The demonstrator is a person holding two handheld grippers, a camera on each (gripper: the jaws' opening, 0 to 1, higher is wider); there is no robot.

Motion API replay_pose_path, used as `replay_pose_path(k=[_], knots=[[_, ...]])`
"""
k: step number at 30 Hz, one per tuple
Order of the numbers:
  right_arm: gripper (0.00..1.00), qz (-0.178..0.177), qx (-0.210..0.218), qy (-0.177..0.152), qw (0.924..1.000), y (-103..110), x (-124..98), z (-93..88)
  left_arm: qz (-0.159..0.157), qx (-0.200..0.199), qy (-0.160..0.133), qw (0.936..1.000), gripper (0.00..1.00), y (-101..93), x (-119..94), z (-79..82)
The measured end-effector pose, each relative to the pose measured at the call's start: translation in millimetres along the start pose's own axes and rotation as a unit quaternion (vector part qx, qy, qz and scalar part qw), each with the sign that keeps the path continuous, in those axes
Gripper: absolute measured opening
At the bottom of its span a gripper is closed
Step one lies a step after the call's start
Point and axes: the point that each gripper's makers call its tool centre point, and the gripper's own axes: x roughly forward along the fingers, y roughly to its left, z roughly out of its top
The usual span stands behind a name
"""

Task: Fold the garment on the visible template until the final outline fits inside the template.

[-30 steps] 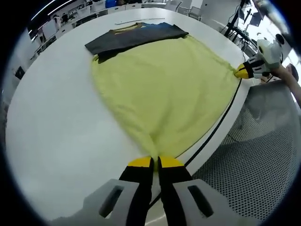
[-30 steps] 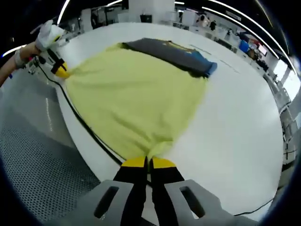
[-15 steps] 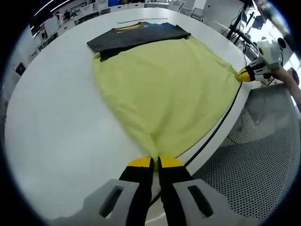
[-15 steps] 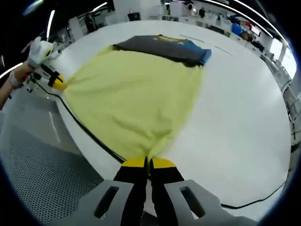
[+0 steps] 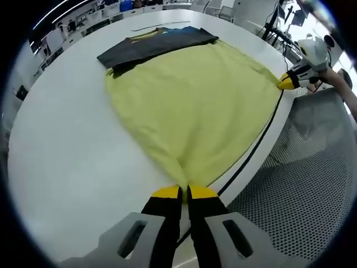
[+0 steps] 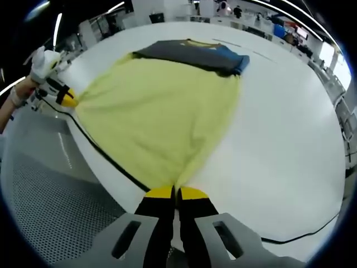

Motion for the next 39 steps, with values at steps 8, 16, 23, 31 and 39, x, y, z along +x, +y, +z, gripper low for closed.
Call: replay_pose_path(k=[8,16,23,31,39], knots=[[0.02,0.002,0.001,-0.009,1.0000,1,-8,4.0,0.002,-0.003,-0.015,0.9999,0.00,1.1,-7,4.7],[0.02,0.008,0.006,-0.028,0.9996,2,-18,10.0,0.014,-0.013,-0.035,0.9992,0.00,2.5,-14,8.1],[0.02,0.009,0.002,-0.043,0.9990,7,-28,17.4,0.014,-0.018,-0.043,0.9988,0.00,3.0,-23,11.5],[0.02,0.010,-0.005,-0.054,0.9985,11,-43,24.2,0.008,-0.031,-0.055,0.9980,0.00,1.7,-35,16.9],[0.02,0.012,-0.009,-0.053,0.9985,14,-53,23.3,-0.001,-0.043,-0.056,0.9975,0.00,-4.2,-42,13.9]])
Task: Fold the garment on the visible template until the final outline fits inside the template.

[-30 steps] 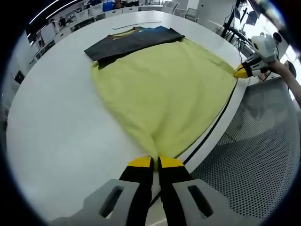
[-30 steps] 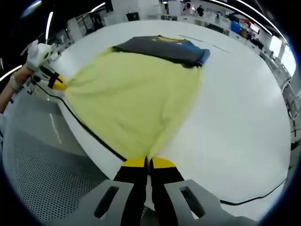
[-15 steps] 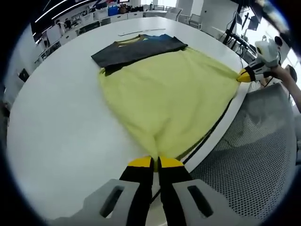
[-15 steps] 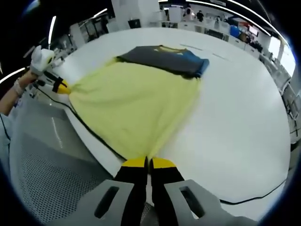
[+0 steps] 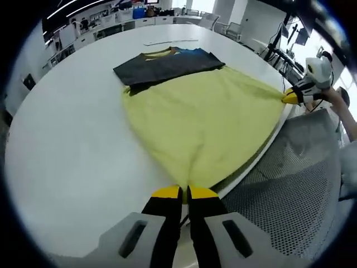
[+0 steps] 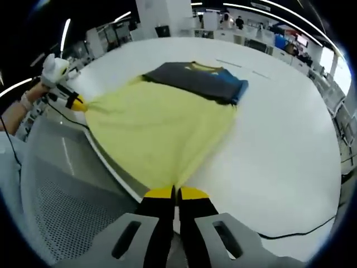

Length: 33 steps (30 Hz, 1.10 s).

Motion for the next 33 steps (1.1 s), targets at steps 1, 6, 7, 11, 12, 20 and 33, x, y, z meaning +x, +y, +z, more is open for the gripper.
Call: replay_pose_path(k=[1,6,7,11,12,20,33], knots=[[0.02,-0.001,-0.002,-0.001,1.0000,1,-3,1.1,-0.001,-0.003,0.000,1.0000,0.00,-0.9,-2,0.1],[0.02,-0.002,-0.005,-0.002,1.0000,5,-12,2.4,-0.002,-0.015,-0.012,0.9998,0.00,-4.6,-14,5.6],[0.02,-0.002,-0.006,-0.002,1.0000,5,-13,2.6,-0.003,-0.014,-0.013,0.9998,0.00,-5.3,-15,6.5],[0.02,-0.003,-0.009,-0.003,1.0000,8,-20,4.5,0.000,-0.010,-0.015,0.9998,0.00,-6.3,-19,8.2],[0.02,-0.002,-0.010,-0.003,0.9999,8,-20,4.9,0.001,-0.010,-0.016,0.9998,0.00,-6.2,-20,8.7],[0.02,-0.007,-0.020,-0.005,0.9998,12,-33,10.3,0.004,-0.013,-0.028,0.9995,0.00,-9.9,-34,15.2],[0.02,-0.008,-0.030,-0.004,0.9995,19,-50,11.7,0.011,-0.006,-0.039,0.9992,0.00,-18.0,-50,16.1]])
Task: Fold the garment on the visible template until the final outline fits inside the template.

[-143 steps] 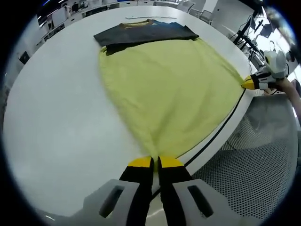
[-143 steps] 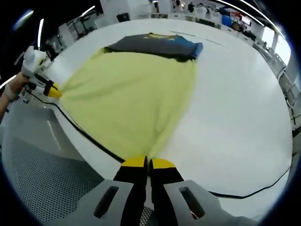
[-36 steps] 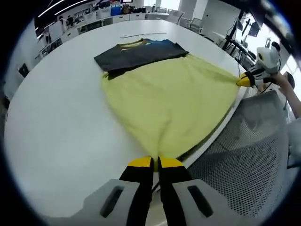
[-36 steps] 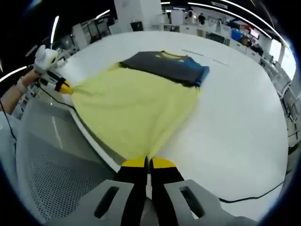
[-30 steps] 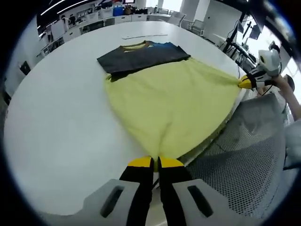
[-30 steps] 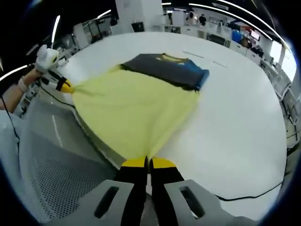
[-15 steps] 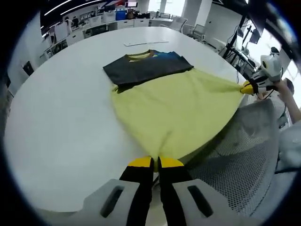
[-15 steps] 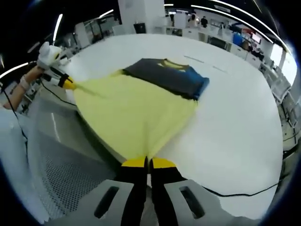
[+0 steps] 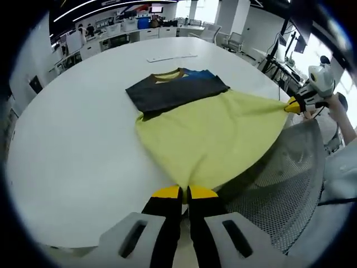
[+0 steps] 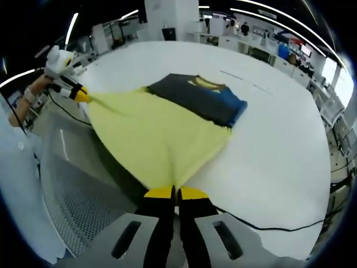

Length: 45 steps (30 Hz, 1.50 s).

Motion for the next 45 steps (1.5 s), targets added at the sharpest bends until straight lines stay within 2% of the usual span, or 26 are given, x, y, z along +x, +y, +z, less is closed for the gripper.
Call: replay_pose_path(k=[6,10,18,31,45], knots=[[0.02,-0.005,-0.013,0.003,0.9999,4,-9,1.7,-0.010,-0.003,-0.006,0.9999,0.00,-8.5,-9,1.0],[0.02,-0.003,-0.014,-0.001,0.9999,7,-15,4.3,-0.003,0.004,-0.009,0.9999,0.00,-9.0,-15,2.3],[0.02,-0.002,-0.025,-0.006,0.9997,13,-27,12.1,0.009,0.017,-0.027,0.9994,0.00,-8.5,-31,15.4],[0.02,-0.012,-0.035,-0.022,0.9991,17,-48,24.6,0.009,0.034,-0.039,0.9986,0.00,-15.2,-52,21.2],[0.02,-0.004,-0.048,-0.034,0.9983,23,-69,35.7,0.003,0.044,-0.053,0.9976,0.00,-21.5,-74,30.6]])
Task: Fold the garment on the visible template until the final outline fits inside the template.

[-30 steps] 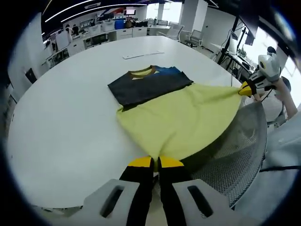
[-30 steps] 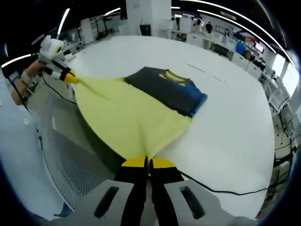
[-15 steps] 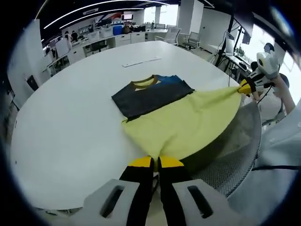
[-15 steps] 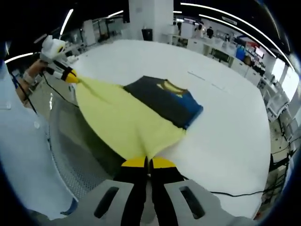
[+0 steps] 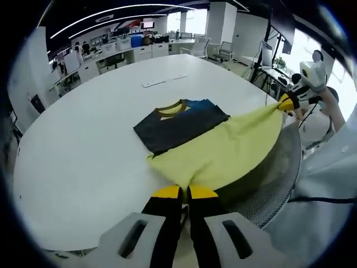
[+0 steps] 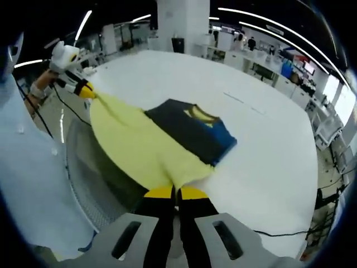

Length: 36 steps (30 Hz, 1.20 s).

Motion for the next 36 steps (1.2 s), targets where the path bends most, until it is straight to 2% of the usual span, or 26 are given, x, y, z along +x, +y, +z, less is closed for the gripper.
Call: replay_pose_path(k=[10,20,23,30,36], knots=[[0.02,-0.002,-0.005,-0.002,1.0000,3,-12,2.1,-0.013,0.015,-0.003,0.9998,0.00,-13.6,-13,7.0],[0.02,0.002,-0.014,-0.007,0.9999,6,-27,8.0,-0.012,0.033,-0.014,0.9993,0.00,-22.0,-32,18.1],[0.02,0.002,-0.019,-0.007,0.9998,7,-29,8.7,-0.023,0.028,-0.015,0.9992,0.00,-25.9,-34,19.2],[0.02,0.002,-0.023,-0.007,0.9997,9,-36,9.8,-0.017,0.033,-0.016,0.9992,0.00,-28.5,-40,20.1],[0.02,0.000,-0.025,-0.015,0.9996,6,-40,12.7,-0.026,0.031,-0.021,0.9990,0.00,-31.9,-42,21.2]])
